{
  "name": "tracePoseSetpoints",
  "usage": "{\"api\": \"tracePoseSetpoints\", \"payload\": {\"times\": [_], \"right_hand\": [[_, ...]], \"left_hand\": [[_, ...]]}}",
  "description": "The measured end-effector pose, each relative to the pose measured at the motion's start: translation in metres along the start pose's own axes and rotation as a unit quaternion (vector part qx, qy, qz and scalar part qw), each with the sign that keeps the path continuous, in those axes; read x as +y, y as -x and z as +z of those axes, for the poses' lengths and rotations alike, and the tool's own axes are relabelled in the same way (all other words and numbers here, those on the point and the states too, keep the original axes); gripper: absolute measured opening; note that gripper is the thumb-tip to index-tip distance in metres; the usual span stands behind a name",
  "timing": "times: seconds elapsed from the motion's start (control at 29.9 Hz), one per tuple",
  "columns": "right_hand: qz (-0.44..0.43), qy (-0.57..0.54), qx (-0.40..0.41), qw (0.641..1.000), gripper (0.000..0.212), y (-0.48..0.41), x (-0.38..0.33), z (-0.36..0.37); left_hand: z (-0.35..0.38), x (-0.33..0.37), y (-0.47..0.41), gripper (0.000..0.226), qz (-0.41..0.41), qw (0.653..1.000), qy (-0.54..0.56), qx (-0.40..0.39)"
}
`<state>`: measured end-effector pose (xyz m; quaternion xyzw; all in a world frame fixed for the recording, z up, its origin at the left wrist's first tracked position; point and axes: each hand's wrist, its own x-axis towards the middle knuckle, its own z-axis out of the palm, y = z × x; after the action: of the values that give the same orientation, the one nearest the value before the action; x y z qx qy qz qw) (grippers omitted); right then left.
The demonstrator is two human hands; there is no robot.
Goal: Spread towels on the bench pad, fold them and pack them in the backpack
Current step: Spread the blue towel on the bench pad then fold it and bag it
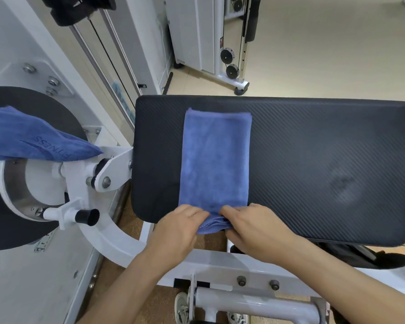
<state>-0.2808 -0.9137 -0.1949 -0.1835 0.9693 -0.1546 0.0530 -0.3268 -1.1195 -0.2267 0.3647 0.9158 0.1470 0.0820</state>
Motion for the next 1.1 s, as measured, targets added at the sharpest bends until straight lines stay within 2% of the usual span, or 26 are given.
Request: {"api": "tracePoseSetpoints", "payload": {"times": [0.03, 0.1, 0.17, 0.2, 0.27, 0.37, 0.43, 0.54, 0.64, 0.77, 0.9, 1.1], "right_hand": [[-0.002, -0.017, -0.030, 0.999, 0.011, 0.003, 0.001, -0.004], [-0.020, -0.068, -0.028, 0.997, 0.013, 0.005, 0.002, -0.011], [-0.012, -0.125, -0.009, 0.992, 0.008, 0.002, 0.003, -0.016], [0.004, -0.149, 0.000, 0.989, 0.008, -0.001, 0.005, -0.018], [0.046, -0.189, 0.029, 0.981, 0.008, -0.008, 0.010, -0.024], [0.098, -0.228, 0.086, 0.965, 0.008, -0.021, 0.020, -0.033], [0.119, -0.219, 0.134, 0.959, 0.011, -0.032, 0.024, -0.039], [0.151, -0.178, 0.191, 0.953, 0.025, -0.051, 0.025, -0.046], [0.182, -0.145, 0.192, 0.953, 0.031, -0.066, 0.029, -0.046], [0.207, -0.117, 0.192, 0.952, 0.024, -0.077, 0.034, -0.040], [0.215, -0.117, 0.199, 0.949, 0.024, -0.081, 0.036, -0.037], [0.225, -0.115, 0.211, 0.944, 0.024, -0.084, 0.037, -0.041]], "left_hand": [[-0.003, 0.001, 0.002, 0.034, -0.025, 0.998, 0.031, -0.052], [-0.013, 0.003, 0.003, 0.021, -0.073, 0.981, 0.098, -0.151], [-0.024, 0.004, -0.004, 0.007, -0.092, 0.965, 0.158, -0.191], [-0.031, 0.003, -0.008, 0.008, -0.095, 0.961, 0.180, -0.188], [-0.051, -0.001, -0.020, 0.012, -0.114, 0.958, 0.220, -0.147], [-0.074, -0.011, -0.041, 0.005, -0.150, 0.945, 0.289, -0.006], [-0.079, -0.018, -0.056, 0.008, -0.179, 0.933, 0.307, 0.058], [-0.077, -0.021, -0.075, 0.006, -0.218, 0.920, 0.299, 0.125], [-0.073, -0.020, -0.087, 0.008, -0.243, 0.921, 0.269, 0.144], [-0.065, -0.020, -0.093, 0.018, -0.267, 0.927, 0.206, 0.166], [-0.065, -0.020, -0.094, 0.020, -0.247, 0.938, 0.168, 0.177], [-0.066, -0.019, -0.101, 0.022, -0.227, 0.959, 0.087, 0.148]]}}
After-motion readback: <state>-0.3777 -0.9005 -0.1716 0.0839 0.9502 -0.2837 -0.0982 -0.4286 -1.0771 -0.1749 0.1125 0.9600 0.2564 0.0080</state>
